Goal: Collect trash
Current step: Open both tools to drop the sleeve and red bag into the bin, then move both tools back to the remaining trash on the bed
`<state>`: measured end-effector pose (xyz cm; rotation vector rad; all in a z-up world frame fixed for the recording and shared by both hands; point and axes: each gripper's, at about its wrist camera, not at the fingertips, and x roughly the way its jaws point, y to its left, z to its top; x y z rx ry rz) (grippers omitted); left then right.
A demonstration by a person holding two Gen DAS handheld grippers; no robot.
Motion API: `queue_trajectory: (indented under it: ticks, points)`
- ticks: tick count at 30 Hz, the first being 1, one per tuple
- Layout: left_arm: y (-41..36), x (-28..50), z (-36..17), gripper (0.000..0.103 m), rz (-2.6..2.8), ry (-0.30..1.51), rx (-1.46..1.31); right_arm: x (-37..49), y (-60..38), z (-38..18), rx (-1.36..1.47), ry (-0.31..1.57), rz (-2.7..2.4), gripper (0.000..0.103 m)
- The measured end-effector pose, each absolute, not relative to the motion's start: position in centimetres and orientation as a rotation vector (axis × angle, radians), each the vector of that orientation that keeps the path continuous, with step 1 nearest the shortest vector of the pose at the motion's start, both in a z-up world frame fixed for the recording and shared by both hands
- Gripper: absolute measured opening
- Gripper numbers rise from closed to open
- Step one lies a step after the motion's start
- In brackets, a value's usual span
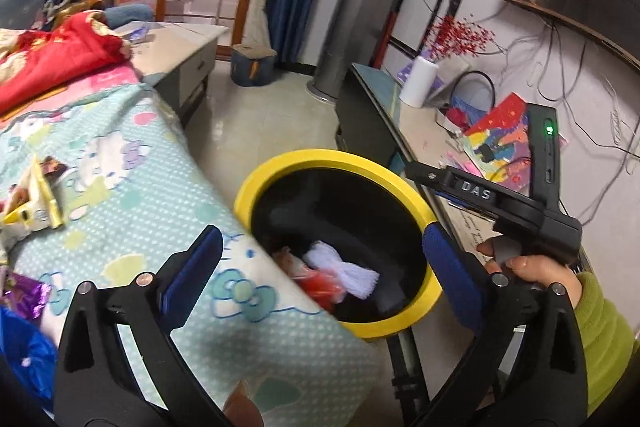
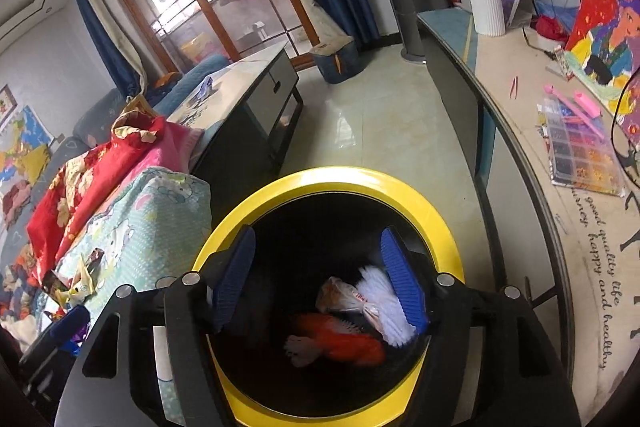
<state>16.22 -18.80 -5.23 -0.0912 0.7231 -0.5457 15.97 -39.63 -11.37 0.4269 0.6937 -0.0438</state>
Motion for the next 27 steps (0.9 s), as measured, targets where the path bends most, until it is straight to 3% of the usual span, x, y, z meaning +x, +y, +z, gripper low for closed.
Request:
queue_trajectory:
  ticks: [27]
  points:
    - [-10.3, 13.6, -0.9, 0.092, -0.364, 0.579, -0.176, 15.0, -31.0, -6.5, 0.236, 0.612, 0.093, 0.071]
